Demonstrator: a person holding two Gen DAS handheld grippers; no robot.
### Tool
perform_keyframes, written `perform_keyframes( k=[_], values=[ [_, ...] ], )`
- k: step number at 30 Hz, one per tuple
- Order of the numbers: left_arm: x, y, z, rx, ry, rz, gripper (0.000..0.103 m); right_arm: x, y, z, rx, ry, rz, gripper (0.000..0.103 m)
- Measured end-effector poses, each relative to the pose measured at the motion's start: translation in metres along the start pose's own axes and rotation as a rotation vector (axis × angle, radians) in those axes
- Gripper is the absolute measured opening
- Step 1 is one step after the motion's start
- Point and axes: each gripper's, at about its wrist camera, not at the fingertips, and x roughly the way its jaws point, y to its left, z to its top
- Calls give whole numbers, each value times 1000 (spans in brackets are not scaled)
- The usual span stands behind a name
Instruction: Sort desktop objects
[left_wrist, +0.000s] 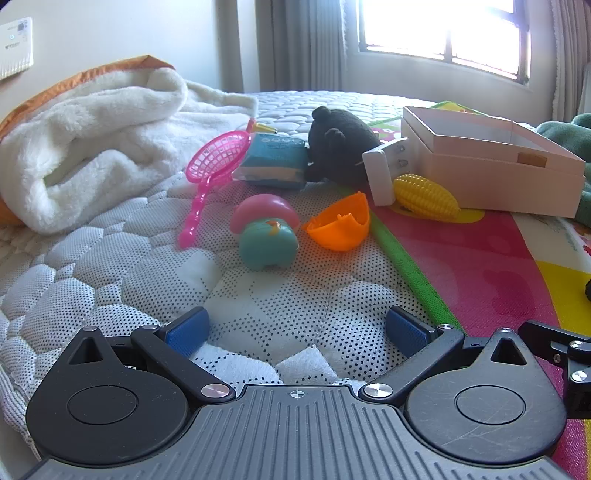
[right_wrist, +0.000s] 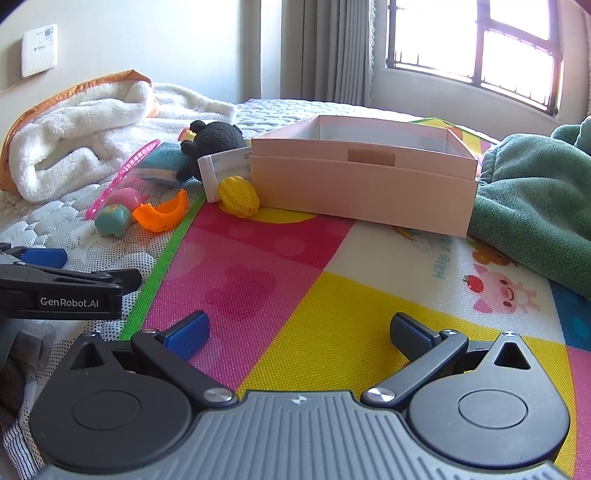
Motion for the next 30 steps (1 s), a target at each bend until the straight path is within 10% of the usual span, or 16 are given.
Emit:
perform_keyframes(
  k=[30],
  values=[
    [-5, 0, -3, 9, -10, -4, 103, 2, 4, 1, -7, 8, -22, 103]
  ],
)
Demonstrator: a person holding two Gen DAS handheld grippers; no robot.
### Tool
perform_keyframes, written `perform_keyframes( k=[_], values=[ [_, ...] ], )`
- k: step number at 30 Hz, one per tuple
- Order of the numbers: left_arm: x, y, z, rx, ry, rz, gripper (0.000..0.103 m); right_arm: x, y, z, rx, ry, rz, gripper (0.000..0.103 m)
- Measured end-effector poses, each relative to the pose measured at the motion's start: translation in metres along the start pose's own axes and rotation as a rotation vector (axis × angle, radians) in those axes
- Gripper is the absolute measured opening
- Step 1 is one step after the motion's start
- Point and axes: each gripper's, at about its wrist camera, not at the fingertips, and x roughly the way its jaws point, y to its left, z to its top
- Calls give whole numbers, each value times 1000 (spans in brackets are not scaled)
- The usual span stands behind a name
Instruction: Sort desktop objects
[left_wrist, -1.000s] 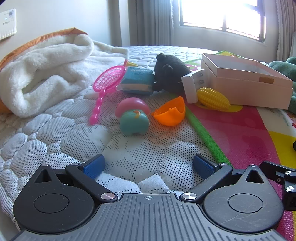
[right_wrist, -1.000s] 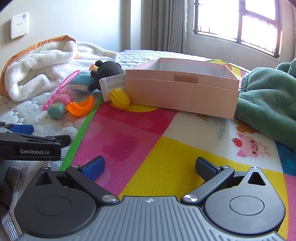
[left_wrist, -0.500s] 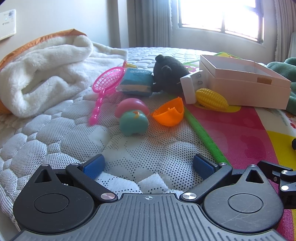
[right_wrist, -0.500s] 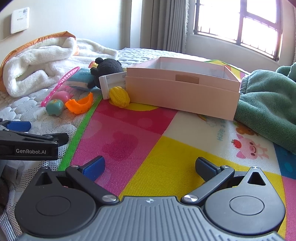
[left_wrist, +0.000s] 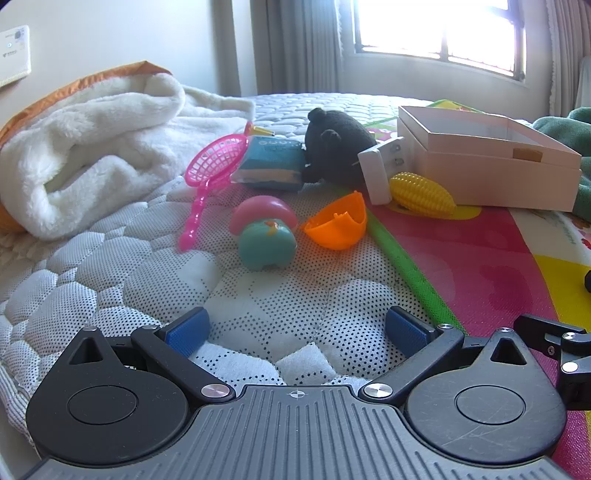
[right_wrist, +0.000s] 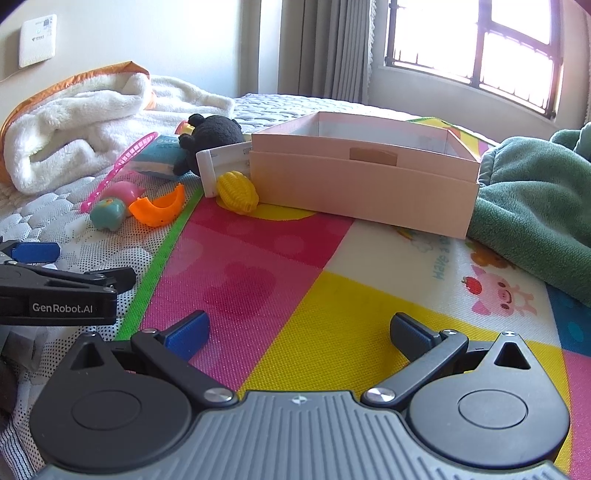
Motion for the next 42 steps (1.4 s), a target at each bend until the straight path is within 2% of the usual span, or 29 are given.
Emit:
perform_keyframes(
  k=[22, 32, 39, 42],
  values=[
    [0, -4, 2, 24, 3, 12, 103, 0, 0, 0, 5, 5, -1, 103],
    [-2, 0, 0, 17, 0, -19, 103, 0, -1, 1, 10, 8, 4, 103],
    [-2, -4, 0, 40, -3, -4, 103, 0, 0, 2, 3, 12, -5, 103],
    [0, 1, 1, 18, 8, -25, 103, 0, -1, 3, 19, 27, -3, 103]
  ],
)
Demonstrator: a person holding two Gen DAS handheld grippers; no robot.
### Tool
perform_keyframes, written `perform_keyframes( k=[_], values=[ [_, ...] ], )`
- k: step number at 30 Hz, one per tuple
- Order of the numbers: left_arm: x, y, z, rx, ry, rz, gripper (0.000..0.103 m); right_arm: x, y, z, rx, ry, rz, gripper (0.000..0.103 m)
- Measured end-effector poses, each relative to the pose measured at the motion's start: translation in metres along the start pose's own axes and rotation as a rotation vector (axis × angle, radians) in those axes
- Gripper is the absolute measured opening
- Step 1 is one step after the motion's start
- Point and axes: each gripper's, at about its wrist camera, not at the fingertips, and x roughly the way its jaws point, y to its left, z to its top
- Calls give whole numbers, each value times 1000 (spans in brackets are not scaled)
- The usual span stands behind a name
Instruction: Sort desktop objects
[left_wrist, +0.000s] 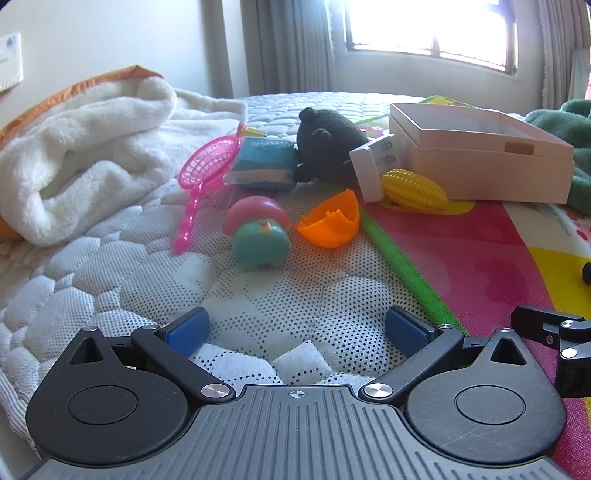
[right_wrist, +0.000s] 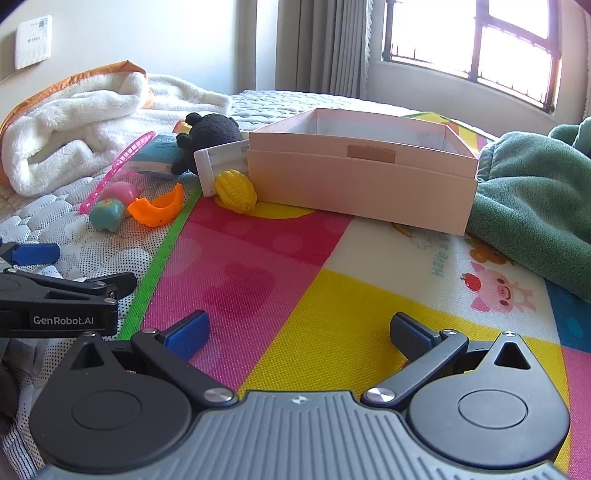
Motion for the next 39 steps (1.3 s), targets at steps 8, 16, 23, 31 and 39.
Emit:
perform_keyframes(
  k=[8, 16, 23, 31, 39],
  values=[
    [5, 21, 17, -8, 46, -110, 103, 3, 2, 8, 139, 127, -39, 103],
    [7, 57, 37, 35, 1, -88, 103, -4, 36, 42, -41, -37, -52, 90],
    [17, 76, 47, -4, 124, -97, 103, 77, 78, 88, -171, 10, -29, 38],
    [5, 54, 52, 84, 18, -183, 103, 32, 48, 65, -126, 34, 27, 29],
    [21, -1, 66, 202, -30, -223, 82, -3, 24, 27, -101, 21, -45, 46]
  ],
)
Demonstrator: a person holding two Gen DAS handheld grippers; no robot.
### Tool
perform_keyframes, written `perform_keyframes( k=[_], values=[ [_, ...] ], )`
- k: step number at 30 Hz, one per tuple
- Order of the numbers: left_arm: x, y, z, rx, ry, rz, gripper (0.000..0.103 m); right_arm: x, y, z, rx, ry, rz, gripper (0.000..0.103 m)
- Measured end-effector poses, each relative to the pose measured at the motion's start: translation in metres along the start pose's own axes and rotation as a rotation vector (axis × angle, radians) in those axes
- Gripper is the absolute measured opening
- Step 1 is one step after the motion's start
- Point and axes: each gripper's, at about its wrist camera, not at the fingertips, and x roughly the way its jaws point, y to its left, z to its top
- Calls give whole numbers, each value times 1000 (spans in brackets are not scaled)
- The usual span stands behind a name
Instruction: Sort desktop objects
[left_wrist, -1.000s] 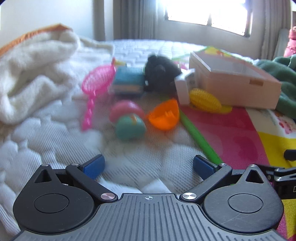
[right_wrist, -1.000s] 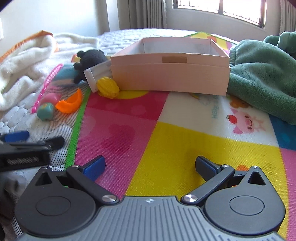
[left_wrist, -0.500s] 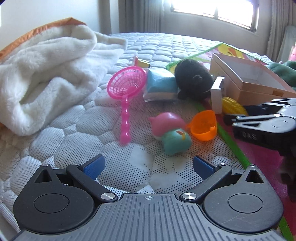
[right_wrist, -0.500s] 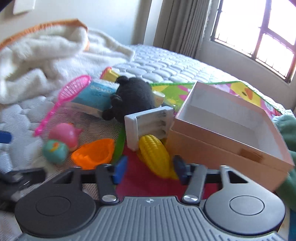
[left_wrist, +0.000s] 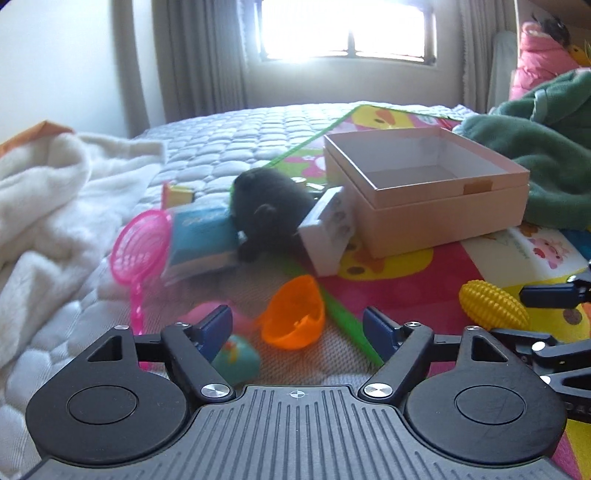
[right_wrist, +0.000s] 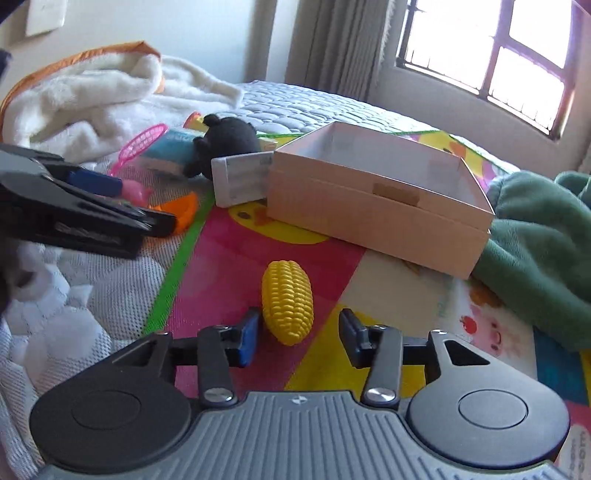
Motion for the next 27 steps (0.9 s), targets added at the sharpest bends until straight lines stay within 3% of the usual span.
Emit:
perform_keyframes(
  k=[4, 8, 13, 16, 19, 21, 22, 25, 27],
  values=[
    [18, -4, 8, 21, 42, 36, 71, -5, -3, 20, 15, -47, -4, 46],
    [23, 1, 8, 39, 64, 55, 46, -4, -2, 41, -2, -88, -11, 46],
    [18, 20, 0, 32, 90, 115, 45, 12, 1, 88, -21, -129, -18, 46],
    [7, 41, -10, -37, 101, 106, 47, 42, -3, 129, 56, -113, -9, 56],
    [-15, 57, -18, -108, 86, 19, 65, 82, -6, 160, 126, -56, -15, 56],
    [-31, 63, -24, -129, 69, -23, 92, 109, -8, 170, 142, -5, -41, 50],
    [-37, 65, -27, -133, 62, -30, 97, 121, -10, 172, 150, 25, -38, 43],
    [-45, 68, -34, -154, 60, -33, 101, 143, -17, 168, 232, 108, 65, 43],
    [-44, 71, -38, -194, 71, -40, 103, 136, -9, 160, 268, 110, 149, 44]
  ],
)
